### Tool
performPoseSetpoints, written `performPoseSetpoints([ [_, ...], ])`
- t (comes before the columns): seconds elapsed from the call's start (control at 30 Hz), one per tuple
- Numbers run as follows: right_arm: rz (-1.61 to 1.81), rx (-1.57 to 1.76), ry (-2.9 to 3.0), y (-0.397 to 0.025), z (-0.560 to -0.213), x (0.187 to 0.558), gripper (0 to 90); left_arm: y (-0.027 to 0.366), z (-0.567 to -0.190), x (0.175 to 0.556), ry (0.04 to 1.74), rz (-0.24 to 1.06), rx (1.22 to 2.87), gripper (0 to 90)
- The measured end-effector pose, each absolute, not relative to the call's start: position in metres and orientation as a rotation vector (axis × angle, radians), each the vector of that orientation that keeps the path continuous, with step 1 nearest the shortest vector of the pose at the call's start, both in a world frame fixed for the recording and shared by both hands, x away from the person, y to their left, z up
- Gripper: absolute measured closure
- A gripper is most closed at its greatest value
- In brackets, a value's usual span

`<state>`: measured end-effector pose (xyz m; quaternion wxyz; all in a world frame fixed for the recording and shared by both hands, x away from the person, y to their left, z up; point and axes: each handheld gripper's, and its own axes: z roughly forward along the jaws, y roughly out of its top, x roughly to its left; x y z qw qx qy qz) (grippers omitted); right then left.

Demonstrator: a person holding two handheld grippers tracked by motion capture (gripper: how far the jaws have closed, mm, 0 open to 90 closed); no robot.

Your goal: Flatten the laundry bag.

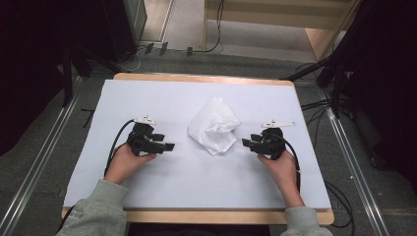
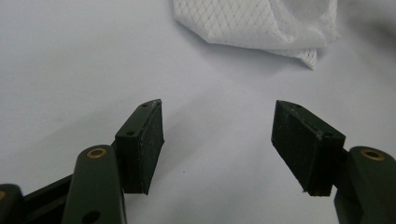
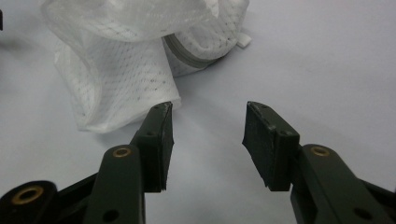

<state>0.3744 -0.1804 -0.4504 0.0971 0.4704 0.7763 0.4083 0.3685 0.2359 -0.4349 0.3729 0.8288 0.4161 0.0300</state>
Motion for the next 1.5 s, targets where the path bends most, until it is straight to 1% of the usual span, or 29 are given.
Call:
performPoseSetpoints([
  [0.23, 1.241, 1.374, 2.286, -0.175, -0.442, 0.381, 52.6, 0.243, -0.434, 0.362, 1.078, 0.09, 2.114, 35.0],
  [0.33, 1.253, 1.357, 2.268, -0.172, -0.436, 0.384, 48.5, 0.245, -0.433, 0.359, 1.083, 0.097, 2.11, 35.0],
  [0.4, 1.287, 1.356, 2.251, -0.17, -0.429, 0.389, 43.1, 0.247, -0.433, 0.358, 1.082, 0.1, 2.111, 35.0],
  [0.47, 1.292, 1.362, 2.25, -0.167, -0.426, 0.394, 39.6, 0.248, -0.433, 0.357, 1.087, 0.1, 2.109, 35.0],
  [0.63, 1.304, 1.356, 2.238, -0.161, -0.419, 0.403, 37.5, 0.252, -0.433, 0.353, 1.095, 0.105, 2.107, 35.0],
  [0.77, 1.302, 1.356, 2.244, -0.157, -0.421, 0.413, 38.8, 0.255, -0.434, 0.351, 1.112, 0.112, 2.099, 35.1],
  [0.8, 1.298, 1.382, 2.265, -0.154, -0.424, 0.417, 42.6, 0.256, -0.433, 0.35, 1.114, 0.114, 2.098, 35.1],
  [0.83, 1.298, 1.382, 2.265, -0.154, -0.424, 0.417, 42.6, 0.257, -0.433, 0.35, 1.118, 0.113, 2.095, 35.1],
  [0.87, 1.291, 1.381, 2.277, -0.152, -0.426, 0.419, 45.3, 0.257, -0.433, 0.349, 1.119, 0.114, 2.095, 35.1],
  [0.93, 1.28, 1.371, 2.291, -0.149, -0.428, 0.422, 53.5, 0.259, -0.434, 0.349, 1.124, 0.116, 2.094, 35.1],
  [0.97, 1.277, 1.367, 2.301, -0.146, -0.429, 0.423, 65.3, 0.259, -0.434, 0.348, 1.125, 0.116, 2.095, 35.2],
  [1.0, 1.277, 1.367, 2.301, -0.146, -0.429, 0.423, 65.3, 0.26, -0.434, 0.348, 1.125, 0.12, 2.095, 35.2],
  [1.1, 1.284, 1.341, 2.319, -0.141, -0.428, 0.425, 87.2, 0.261, -0.433, 0.346, 1.132, 0.125, 2.09, 35.4],
  [1.27, 1.315, 1.306, 2.319, -0.135, -0.419, 0.423, 89.2, 0.264, -0.433, 0.345, 1.142, 0.13, 2.086, 35.5],
  [1.5, 1.338, 1.202, 2.356, -0.11, -0.403, 0.42, 89.3, 0.266, -0.432, 0.342, 1.145, 0.142, 2.078, 35.7],
])
